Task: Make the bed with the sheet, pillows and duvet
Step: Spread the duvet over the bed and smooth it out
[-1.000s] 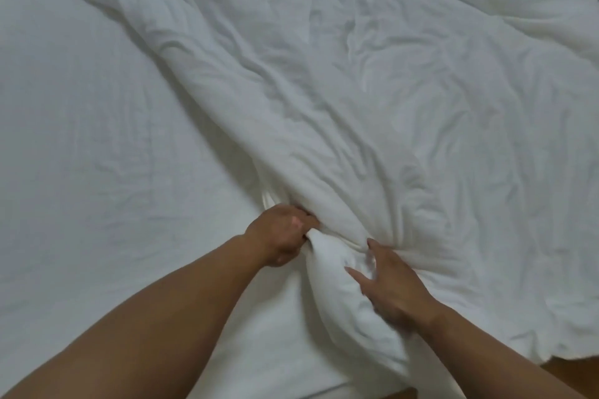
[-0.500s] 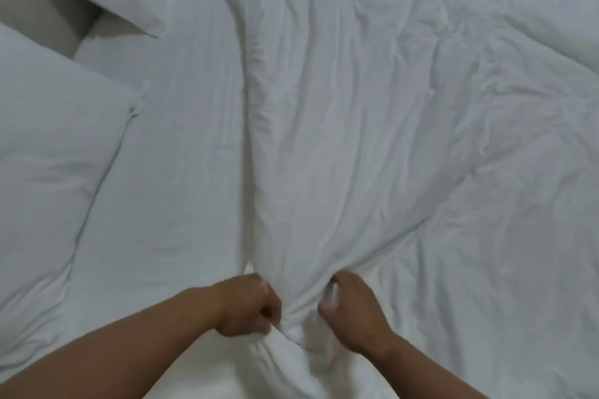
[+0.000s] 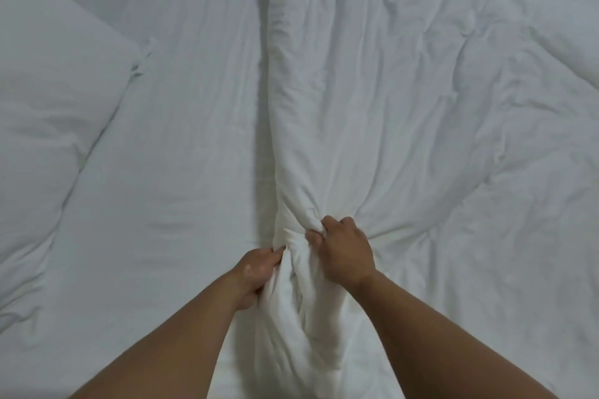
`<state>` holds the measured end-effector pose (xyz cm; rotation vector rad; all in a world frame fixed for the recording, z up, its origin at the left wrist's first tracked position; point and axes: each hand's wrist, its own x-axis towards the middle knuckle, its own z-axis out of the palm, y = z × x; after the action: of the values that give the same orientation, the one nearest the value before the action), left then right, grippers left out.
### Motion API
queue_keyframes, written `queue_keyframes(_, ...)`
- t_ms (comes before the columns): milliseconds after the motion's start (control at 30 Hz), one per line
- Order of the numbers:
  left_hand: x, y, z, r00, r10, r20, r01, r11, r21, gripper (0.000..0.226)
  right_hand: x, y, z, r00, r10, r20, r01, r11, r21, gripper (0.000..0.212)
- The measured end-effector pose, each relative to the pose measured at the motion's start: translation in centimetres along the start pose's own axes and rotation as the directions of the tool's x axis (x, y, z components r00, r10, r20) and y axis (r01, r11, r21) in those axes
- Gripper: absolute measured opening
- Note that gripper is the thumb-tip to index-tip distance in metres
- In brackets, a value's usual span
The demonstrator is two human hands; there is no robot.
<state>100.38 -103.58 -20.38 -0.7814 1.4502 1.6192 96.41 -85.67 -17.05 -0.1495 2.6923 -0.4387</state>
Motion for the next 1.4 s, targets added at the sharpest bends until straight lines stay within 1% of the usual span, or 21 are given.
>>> queue_keyframes(100,-1.4,0.5,1.8,0.99,0.128,-0.061,-0.128,0.992,0.008,0.029,-0.5,1.8,-1.8,0.996,0.062,-0.061,-0.053,0.989,0.14,0.03)
queue_keyframes(200,-3.9,1.5,2.9,0.897,0.394,-0.202,-0.35,0.91,0.222,0.013,-1.9,4.1,-3.4,0.984,0.054,-0.17,-0.046,0.998,0.053,0.037)
queue_keyframes(267,-6.1,2.1,2.0,0.788,0.559,-0.258,-0.39,0.778,0.493,0.007,-2.2,4.4,-4.6,0.989,0.077,-0.126,-0.077,0.997,0.005,0.039)
queue_keyframes(300,-7.5,2.4,1.2,0.732,0.625,-0.272,-0.397,0.716,0.575,0.004,-2.1,3.7,-5.2,0.992,0.094,-0.08,-0.096,0.995,-0.021,0.038)
queue_keyframes(367,-10.4,2.0,-1.3,0.61,0.732,-0.303,-0.436,0.63,0.642,0.018,-1.6,1.3,-6.1,0.995,0.104,0.007,-0.103,0.991,-0.088,0.031)
queue_keyframes(467,-14.6,-2.4,-5.9,0.387,0.832,-0.397,-0.433,0.545,0.718,0.03,-0.8,-4.0,-5.8,0.996,-0.075,-0.051,0.065,0.98,-0.187,0.01)
queue_keyframes(533,-16.5,-7.6,-7.7,0.286,0.828,-0.483,-0.345,0.559,0.754,0.032,-0.7,-8.0,-4.6,0.961,-0.233,-0.152,0.221,0.971,-0.088,0.016)
queue_keyframes(567,-16.9,-10.3,-8.2,0.31,0.799,-0.515,-0.253,0.592,0.765,0.035,-0.9,-10.0,-3.8,0.946,-0.278,-0.167,0.281,0.96,-0.008,0.021)
queue_keyframes(600,-16.8,-12.7,-8.5,0.382,0.754,-0.535,-0.091,0.606,0.79,0.038,-1.2,-11.8,-2.8,0.94,-0.312,-0.138,0.321,0.946,0.052,0.027)
queue_keyframes(667,-16.3,-15.6,-9.7,0.7,0.4,-0.591,0.271,0.617,0.739,0.042,-2.1,-14.5,0.0,0.931,-0.361,0.055,0.356,0.93,0.09,0.042)
queue_keyframes(700,-15.6,-16.4,-10.6,0.775,0.274,-0.569,0.343,0.574,0.743,0.039,-2.7,-15.2,1.5,0.915,-0.358,0.186,0.349,0.934,0.082,0.049)
queue_keyframes(733,-15.3,-16.1,-11.5,0.802,0.225,-0.553,0.358,0.561,0.746,0.034,-3.3,-15.5,3.0,0.892,-0.335,0.304,0.335,0.941,0.056,0.056)
queue_keyframes(767,-14.7,-15.3,-12.5,0.787,0.272,-0.554,0.324,0.581,0.747,0.03,-3.7,-15.3,4.2,0.869,-0.302,0.391,0.322,0.947,0.015,0.062)
queue_keyframes(800,-14.0,-14.0,-13.5,0.731,0.363,-0.578,0.28,0.614,0.738,0.029,-4.0,-14.8,5.2,0.857,-0.268,0.44,0.31,0.95,-0.026,0.067)
queue_keyframes(867,-12.3,-10.4,-15.5,0.584,0.526,-0.618,0.19,0.652,0.734,0.038,-4.1,-13.0,6.3,0.861,-0.191,0.471,0.262,0.961,-0.091,0.073)
queue_keyframes(900,-11.2,-8.6,-16.3,0.563,0.553,-0.614,0.163,0.655,0.738,0.047,-4.2,-11.9,6.5,0.866,-0.148,0.477,0.228,0.967,-0.115,0.073)
queue_keyframes(967,-8.3,-5.8,-17.9,0.651,0.507,-0.565,0.162,0.635,0.756,0.064,-4.3,-9.3,7.0,0.869,-0.083,0.487,0.178,0.972,-0.153,0.071)
queue_keyframes(1067,-3.1,-2.9,-17.7,0.798,0.402,-0.449,0.14,0.601,0.787,0.081,-5.1,-6.5,7.8,0.86,-0.102,0.499,0.227,0.954,-0.197,0.073)
queue_keyframes(1200,0.6,-0.7,-14.2,0.817,0.387,-0.427,0.07,0.669,0.74,0.073,-5.0,-6.3,7.8,0.856,-0.118,0.503,0.244,0.95,-0.193,0.074)
queue_keyframes(1300,-1.4,0.0,-16.4,0.686,0.531,-0.498,-0.025,0.701,0.713,0.065,-4.0,-7.5,6.6,0.875,-0.144,0.461,0.248,0.953,-0.173,0.065)
queue_keyframes(1400,-6.2,-0.4,-25.0,0.471,0.535,-0.702,0.076,0.768,0.636,0.056,-2.0,-9.8,5.2,0.909,-0.224,0.35,0.299,0.938,-0.177,0.061)
